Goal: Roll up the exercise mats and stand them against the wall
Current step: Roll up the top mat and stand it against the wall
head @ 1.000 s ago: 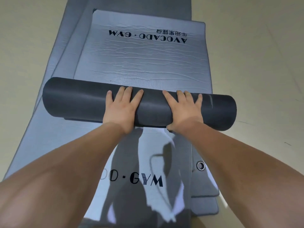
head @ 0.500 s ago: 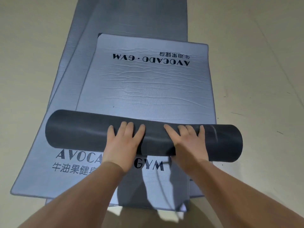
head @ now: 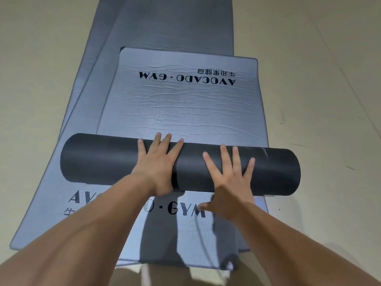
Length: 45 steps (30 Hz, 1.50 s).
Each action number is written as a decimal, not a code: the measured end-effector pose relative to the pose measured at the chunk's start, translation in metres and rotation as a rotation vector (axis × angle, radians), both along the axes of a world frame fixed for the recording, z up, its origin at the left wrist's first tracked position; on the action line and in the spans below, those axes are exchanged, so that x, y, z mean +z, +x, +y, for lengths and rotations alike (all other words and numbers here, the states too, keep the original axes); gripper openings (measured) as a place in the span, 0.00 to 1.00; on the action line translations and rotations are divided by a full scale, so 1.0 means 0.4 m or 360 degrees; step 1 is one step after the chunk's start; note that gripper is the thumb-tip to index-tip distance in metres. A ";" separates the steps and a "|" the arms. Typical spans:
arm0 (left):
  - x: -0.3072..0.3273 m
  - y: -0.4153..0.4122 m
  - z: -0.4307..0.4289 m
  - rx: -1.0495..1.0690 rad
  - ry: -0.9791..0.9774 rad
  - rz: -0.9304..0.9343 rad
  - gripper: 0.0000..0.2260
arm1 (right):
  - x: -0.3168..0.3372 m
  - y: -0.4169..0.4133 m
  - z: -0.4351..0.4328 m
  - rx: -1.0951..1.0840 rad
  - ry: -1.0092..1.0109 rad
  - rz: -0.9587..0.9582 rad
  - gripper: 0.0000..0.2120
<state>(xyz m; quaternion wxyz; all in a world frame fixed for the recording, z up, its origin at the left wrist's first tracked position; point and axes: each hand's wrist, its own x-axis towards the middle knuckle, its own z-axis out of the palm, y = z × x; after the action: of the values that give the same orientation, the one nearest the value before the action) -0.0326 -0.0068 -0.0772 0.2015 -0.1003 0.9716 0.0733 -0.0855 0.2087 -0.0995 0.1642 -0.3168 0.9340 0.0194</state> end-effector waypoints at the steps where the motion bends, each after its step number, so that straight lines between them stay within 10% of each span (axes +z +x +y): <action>1: -0.002 0.013 0.013 -0.0032 -0.0075 0.0088 0.59 | 0.003 -0.019 -0.008 -0.0005 0.0012 -0.0004 0.72; 34: -0.025 -0.305 -0.068 0.0098 -0.0206 0.0042 0.73 | 0.010 -0.321 -0.162 0.0080 0.0166 0.0200 0.72; 45: -0.020 -0.310 -0.075 -0.0103 -0.0352 0.0163 0.55 | 0.037 -0.358 -0.168 0.0140 0.0084 0.0218 0.58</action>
<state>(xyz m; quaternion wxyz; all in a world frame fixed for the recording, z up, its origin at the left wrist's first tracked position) -0.1567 -0.0370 -0.0852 0.1414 -0.0868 0.9855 -0.0358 -0.2288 0.1414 -0.0848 0.1074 -0.3510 0.9273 0.0729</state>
